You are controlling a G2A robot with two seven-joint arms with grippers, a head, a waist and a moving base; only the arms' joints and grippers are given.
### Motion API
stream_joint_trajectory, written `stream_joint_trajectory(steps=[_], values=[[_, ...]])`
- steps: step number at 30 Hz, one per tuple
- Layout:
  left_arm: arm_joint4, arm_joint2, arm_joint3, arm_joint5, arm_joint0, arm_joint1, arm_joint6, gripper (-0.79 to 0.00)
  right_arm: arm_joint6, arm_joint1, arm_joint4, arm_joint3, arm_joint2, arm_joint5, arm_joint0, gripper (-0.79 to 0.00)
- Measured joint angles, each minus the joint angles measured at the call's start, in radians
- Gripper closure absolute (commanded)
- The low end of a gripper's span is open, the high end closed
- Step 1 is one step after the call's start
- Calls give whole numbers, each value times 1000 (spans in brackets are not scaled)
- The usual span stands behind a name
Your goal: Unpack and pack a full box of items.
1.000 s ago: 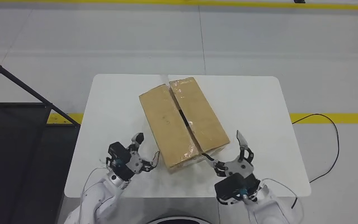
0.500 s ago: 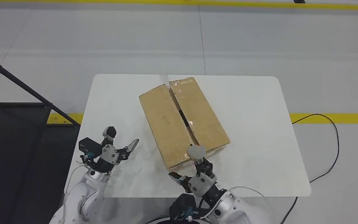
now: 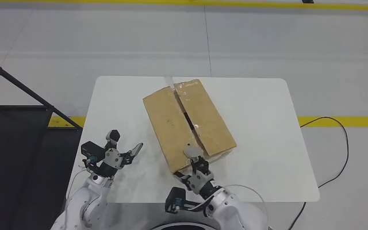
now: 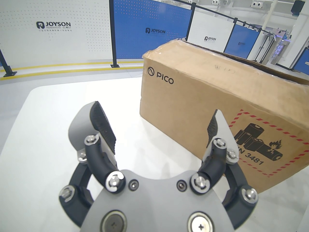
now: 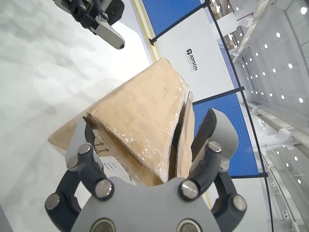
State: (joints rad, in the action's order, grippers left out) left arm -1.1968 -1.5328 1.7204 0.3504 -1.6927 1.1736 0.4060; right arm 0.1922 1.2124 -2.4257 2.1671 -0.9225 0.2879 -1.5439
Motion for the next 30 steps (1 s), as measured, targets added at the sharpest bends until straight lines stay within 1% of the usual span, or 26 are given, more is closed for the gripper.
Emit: stream_joint_trajectory(steps=[11, 14, 19, 24, 30], values=[[0, 0, 0, 0, 0, 0, 0, -785, 121, 18, -42, -22, 19, -51, 31, -785], [0, 0, 0, 0, 0, 0, 0, -785, 129, 22, -37, -15, 25, -52, 35, -785], [0, 0, 0, 0, 0, 0, 0, -785, 84, 26, 4, 28, 47, -11, 39, -785], [0, 0, 0, 0, 0, 0, 0, -785, 99, 42, -20, 13, 105, -7, 81, -785], [18, -9, 3, -18, -5, 2, -5, -785, 159, 74, -51, -51, 189, -25, 165, -785]])
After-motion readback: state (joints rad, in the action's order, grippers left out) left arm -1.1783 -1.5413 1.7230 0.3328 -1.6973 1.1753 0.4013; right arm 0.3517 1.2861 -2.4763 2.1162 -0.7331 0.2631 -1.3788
